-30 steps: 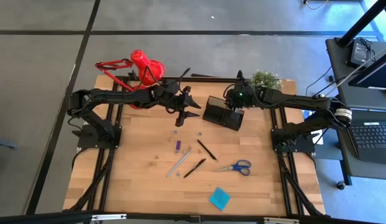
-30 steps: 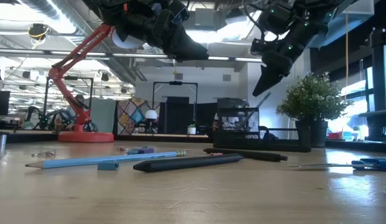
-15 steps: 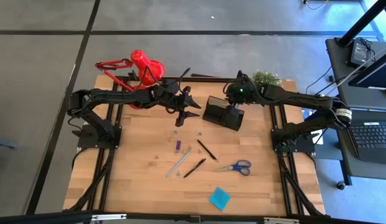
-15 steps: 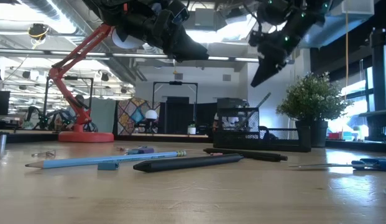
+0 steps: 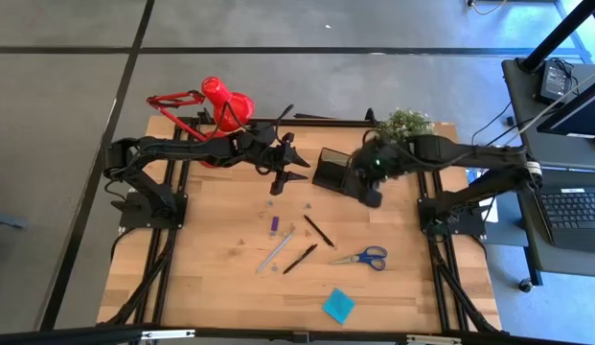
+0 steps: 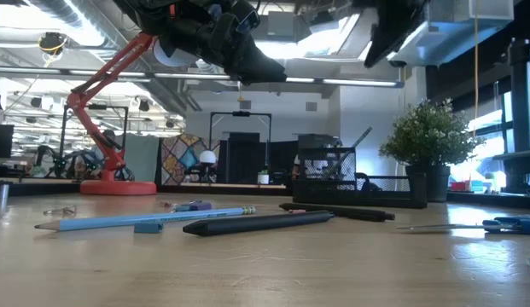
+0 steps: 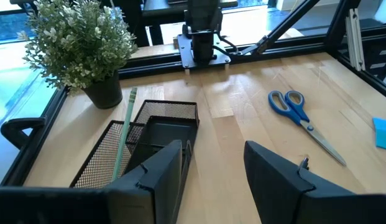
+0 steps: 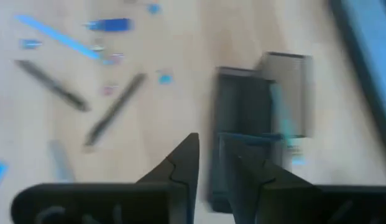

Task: Pick and place office supplies into organizer
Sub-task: Put the blue scissor into the black desk organizer

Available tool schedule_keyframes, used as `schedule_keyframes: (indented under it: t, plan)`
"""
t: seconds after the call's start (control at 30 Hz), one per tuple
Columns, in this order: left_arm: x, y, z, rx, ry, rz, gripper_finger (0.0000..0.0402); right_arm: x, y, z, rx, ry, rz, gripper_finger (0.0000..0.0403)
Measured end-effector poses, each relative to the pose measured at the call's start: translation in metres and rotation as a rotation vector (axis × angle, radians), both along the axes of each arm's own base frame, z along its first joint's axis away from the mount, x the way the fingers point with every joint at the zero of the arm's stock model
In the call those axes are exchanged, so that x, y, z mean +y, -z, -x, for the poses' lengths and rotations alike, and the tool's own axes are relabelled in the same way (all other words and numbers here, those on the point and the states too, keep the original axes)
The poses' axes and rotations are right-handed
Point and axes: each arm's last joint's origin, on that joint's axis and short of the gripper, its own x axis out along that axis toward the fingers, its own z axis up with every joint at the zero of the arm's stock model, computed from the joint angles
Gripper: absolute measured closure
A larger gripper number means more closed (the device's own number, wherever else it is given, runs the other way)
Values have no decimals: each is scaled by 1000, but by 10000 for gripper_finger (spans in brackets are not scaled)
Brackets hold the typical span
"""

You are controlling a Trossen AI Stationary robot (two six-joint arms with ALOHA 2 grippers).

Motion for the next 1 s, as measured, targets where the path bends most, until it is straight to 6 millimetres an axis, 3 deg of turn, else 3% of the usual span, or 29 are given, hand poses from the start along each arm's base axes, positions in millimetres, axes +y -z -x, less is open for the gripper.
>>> schedule_keyframes:
  t: [0.17,0.4,0.57,0.73,1.0]
  plan:
    - [0,0,0,0,0,0,233,34,6,2,30,-107,-131,334]
    - [-1,0,0,1,2,0,233,66,40,15,186,-7,-237,325]
    - [-1,0,0,2,2,1,233,82,66,26,284,77,-274,268]
    - [-1,0,0,2,2,1,233,97,76,35,329,87,-285,207]
    - [-1,0,0,4,2,1,233,129,91,47,339,-19,-189,174]
